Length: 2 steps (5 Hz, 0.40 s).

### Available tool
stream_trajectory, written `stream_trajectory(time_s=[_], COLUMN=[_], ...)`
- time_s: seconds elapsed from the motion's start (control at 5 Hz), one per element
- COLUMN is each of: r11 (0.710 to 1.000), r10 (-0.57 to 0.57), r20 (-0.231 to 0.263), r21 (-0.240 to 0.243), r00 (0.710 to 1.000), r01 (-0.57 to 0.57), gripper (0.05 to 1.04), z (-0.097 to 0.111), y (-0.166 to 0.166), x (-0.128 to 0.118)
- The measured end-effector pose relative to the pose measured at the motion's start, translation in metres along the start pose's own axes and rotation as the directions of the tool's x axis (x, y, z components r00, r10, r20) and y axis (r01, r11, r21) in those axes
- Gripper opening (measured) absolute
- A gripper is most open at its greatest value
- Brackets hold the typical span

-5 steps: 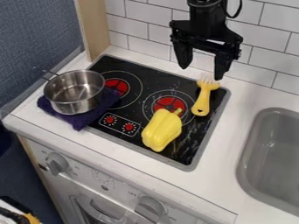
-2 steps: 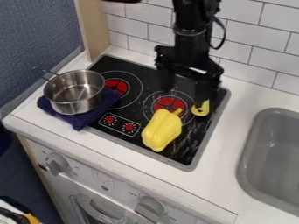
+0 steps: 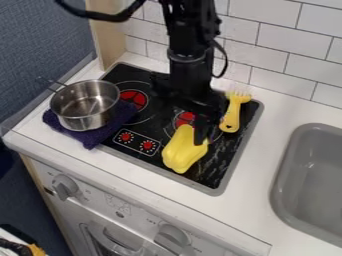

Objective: Place the yellow object besides the yellow brush

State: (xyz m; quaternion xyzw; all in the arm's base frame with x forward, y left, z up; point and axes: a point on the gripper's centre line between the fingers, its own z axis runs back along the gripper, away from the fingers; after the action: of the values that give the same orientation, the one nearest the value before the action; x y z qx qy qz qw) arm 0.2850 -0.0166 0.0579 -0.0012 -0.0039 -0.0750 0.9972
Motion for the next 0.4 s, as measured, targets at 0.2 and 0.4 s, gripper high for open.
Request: stream_trajectory(time_s=[0.2, 0.4], r11=[1.0, 1.0], r10=[-0.003, -0.01], r20=[-0.051, -0.077], r21=[-0.002, 0.002], r00=[0.999, 0.997], r01=[0.003, 0.01], gripper=[1.001, 1.001], z=[-0.014, -0.025], y=[-0.001, -0.008], x=[-0.007, -0.008])
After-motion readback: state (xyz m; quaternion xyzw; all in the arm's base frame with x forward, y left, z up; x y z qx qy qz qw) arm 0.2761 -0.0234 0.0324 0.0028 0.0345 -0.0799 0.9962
